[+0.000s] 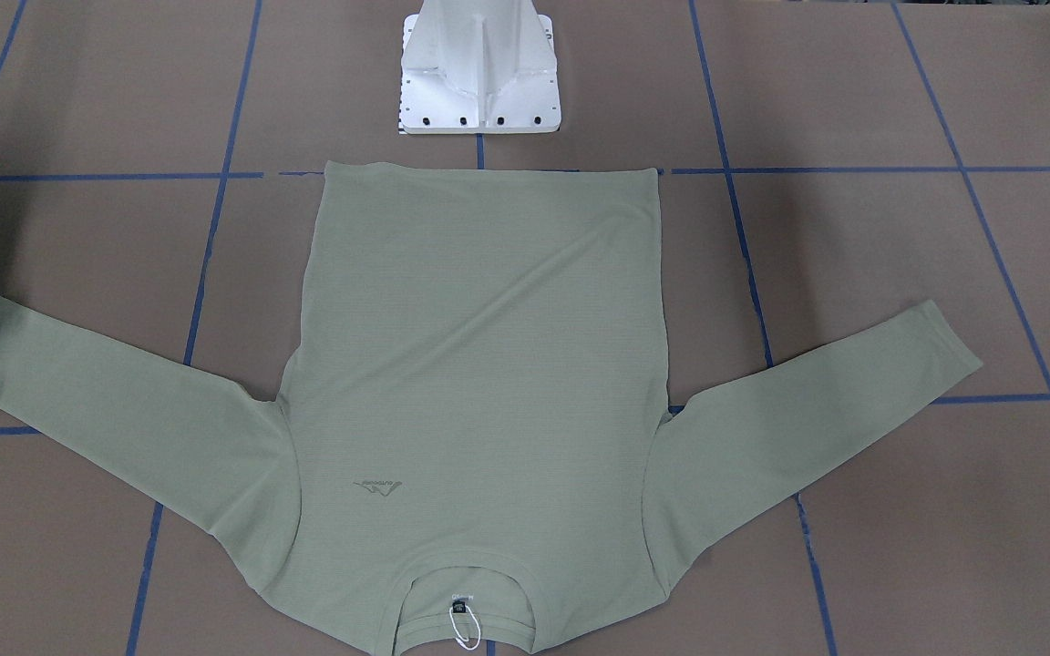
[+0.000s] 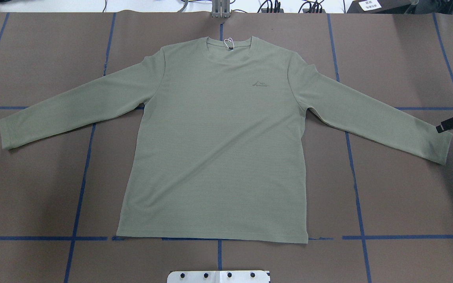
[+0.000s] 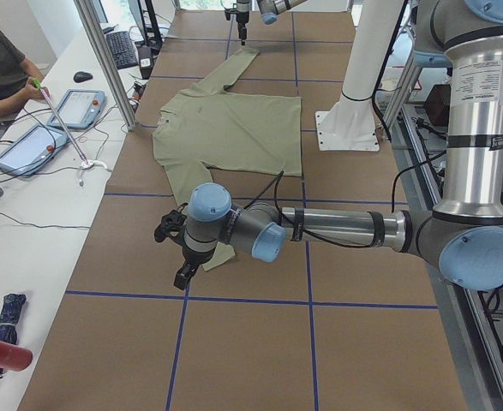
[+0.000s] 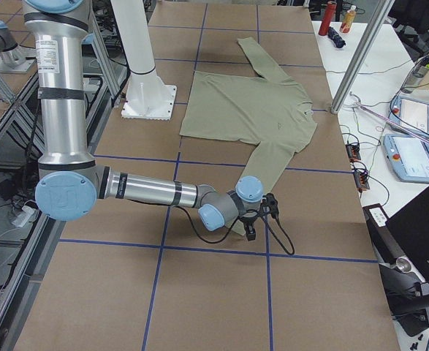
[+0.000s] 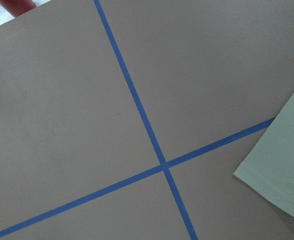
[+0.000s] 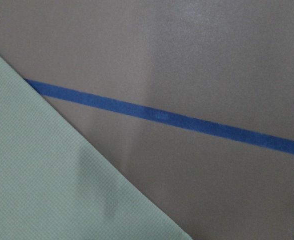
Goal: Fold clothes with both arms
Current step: 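Lower the right gripper onto the sleeve cuff nearest it and grasp it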
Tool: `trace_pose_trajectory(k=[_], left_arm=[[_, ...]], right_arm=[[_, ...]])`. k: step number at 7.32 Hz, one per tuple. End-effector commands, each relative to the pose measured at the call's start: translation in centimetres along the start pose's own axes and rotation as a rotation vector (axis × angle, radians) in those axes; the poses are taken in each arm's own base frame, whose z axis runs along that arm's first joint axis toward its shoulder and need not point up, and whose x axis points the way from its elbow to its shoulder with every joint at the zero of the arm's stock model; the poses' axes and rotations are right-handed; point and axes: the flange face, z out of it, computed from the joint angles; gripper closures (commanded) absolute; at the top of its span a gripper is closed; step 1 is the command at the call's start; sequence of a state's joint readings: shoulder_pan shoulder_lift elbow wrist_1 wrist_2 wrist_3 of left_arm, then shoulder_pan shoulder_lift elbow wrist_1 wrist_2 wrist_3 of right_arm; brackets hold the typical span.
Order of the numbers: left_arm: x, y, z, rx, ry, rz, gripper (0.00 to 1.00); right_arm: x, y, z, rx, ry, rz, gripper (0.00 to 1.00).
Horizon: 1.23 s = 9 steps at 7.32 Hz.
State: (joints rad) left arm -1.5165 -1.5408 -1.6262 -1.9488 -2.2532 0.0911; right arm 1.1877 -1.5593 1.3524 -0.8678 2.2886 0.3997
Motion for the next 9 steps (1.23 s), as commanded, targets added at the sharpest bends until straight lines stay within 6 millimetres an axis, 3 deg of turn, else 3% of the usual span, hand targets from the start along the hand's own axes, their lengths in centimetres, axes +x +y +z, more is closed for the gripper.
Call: trace_pose_trajectory(k=[1, 4, 7, 9], left_arm=[[-0.1, 0.1, 0.1, -0.002, 0.000, 0.000, 0.00], [-0.1, 0.2, 0.2, -0.003, 0.005, 0.004, 0.00], [0.1, 0.0, 0.1, 0.000, 0.025, 0.005, 0.00], [0.1, -0.1, 0.1, 0.001, 0.025, 0.006, 0.00]], right_arm=[[-0.2, 1.2, 0.4, -0.001, 0.001, 0.032, 0.00], [-0.3, 3.7, 0.5, -0.023, 0.001, 0.066, 0.00], [-1.6, 3.6, 1.9, -0.035, 0.025, 0.055, 0.00], [-1.4, 3.9, 2.0, -0.041, 0.031, 0.060, 0.00]])
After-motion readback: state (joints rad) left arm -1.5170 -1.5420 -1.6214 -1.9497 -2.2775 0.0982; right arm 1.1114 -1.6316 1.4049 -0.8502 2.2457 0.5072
